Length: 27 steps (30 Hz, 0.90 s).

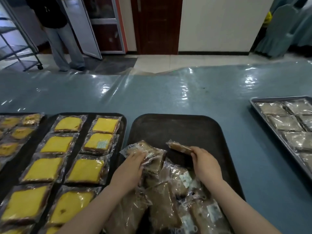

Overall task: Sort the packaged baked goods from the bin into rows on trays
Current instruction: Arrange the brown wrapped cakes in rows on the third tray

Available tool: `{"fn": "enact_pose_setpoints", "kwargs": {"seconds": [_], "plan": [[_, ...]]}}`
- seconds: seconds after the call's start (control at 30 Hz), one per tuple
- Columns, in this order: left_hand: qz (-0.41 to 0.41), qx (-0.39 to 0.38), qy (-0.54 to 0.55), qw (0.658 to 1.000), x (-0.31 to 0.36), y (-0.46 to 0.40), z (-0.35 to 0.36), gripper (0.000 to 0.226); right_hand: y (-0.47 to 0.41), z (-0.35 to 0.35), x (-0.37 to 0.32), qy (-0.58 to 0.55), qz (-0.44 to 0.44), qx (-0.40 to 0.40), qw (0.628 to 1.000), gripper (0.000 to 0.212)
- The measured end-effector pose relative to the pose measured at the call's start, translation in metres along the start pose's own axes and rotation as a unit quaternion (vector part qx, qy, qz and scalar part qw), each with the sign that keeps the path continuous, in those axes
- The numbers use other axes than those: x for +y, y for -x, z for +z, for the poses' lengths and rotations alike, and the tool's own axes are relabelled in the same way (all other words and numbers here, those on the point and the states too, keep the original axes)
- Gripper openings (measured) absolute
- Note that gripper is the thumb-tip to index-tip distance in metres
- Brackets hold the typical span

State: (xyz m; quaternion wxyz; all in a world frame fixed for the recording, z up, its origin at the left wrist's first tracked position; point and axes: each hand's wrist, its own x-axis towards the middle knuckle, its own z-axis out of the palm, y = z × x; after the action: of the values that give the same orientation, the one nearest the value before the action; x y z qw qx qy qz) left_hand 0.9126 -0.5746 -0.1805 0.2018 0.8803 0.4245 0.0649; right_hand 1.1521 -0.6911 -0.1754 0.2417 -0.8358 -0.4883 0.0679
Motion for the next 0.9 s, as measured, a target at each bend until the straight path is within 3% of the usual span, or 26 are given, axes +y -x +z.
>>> {"fn": "enact_pose_setpoints", "kwargs": {"seconds": [0.17, 0.3, 0.4, 0.47, 0.6, 0.63, 0.67, 0.73, 0.8, 0.9], "plan": [[0.016, 0.093, 0.050, 0.994, 0.014, -0.032, -0.007, 0.036, -0.052, -0.004, 0.023, -0.069, -0.003, 0.104, 0.992, 0.031], [-0.006, 0.174, 0.138, 0.975, 0.027, -0.064, -0.014, 0.025, -0.083, 0.004, 0.057, 0.082, -0.012, -0.056, 0.995, 0.049], [-0.066, 0.216, 0.222, 0.949, 0.033, -0.089, -0.016, 0.019, -0.089, 0.017, 0.076, 0.056, 0.007, -0.094, 0.994, 0.045], [-0.122, 0.226, 0.307, 0.916, 0.036, -0.104, -0.013, 0.021, -0.090, 0.026, 0.081, 0.006, -0.004, -0.068, 0.998, 0.036], [-0.253, 0.166, 0.548, 0.780, 0.040, -0.132, -0.004, 0.023, -0.095, 0.035, 0.085, -0.027, 0.018, -0.035, 0.999, 0.028], [-0.268, 0.155, 0.549, 0.776, 0.039, -0.137, -0.001, 0.023, -0.097, 0.037, 0.084, -0.021, 0.025, -0.030, 0.999, 0.028], [-0.272, 0.151, 0.514, 0.800, 0.037, -0.142, 0.003, 0.025, -0.100, 0.038, 0.083, -0.013, 0.032, -0.024, 0.999, 0.029], [-0.258, 0.149, 0.346, 0.889, 0.031, -0.146, 0.012, 0.047, -0.102, 0.041, 0.081, 0.016, 0.037, -0.013, 0.999, 0.031], [-0.187, 0.152, 0.157, 0.958, 0.029, -0.145, 0.019, 0.065, -0.101, 0.044, 0.080, 0.050, 0.030, -0.004, 0.998, 0.034], [-0.022, 0.060, -0.033, 0.997, 0.029, -0.150, 0.033, 0.057, -0.097, 0.043, 0.080, 0.059, 0.018, 0.012, 0.998, 0.038]]}}
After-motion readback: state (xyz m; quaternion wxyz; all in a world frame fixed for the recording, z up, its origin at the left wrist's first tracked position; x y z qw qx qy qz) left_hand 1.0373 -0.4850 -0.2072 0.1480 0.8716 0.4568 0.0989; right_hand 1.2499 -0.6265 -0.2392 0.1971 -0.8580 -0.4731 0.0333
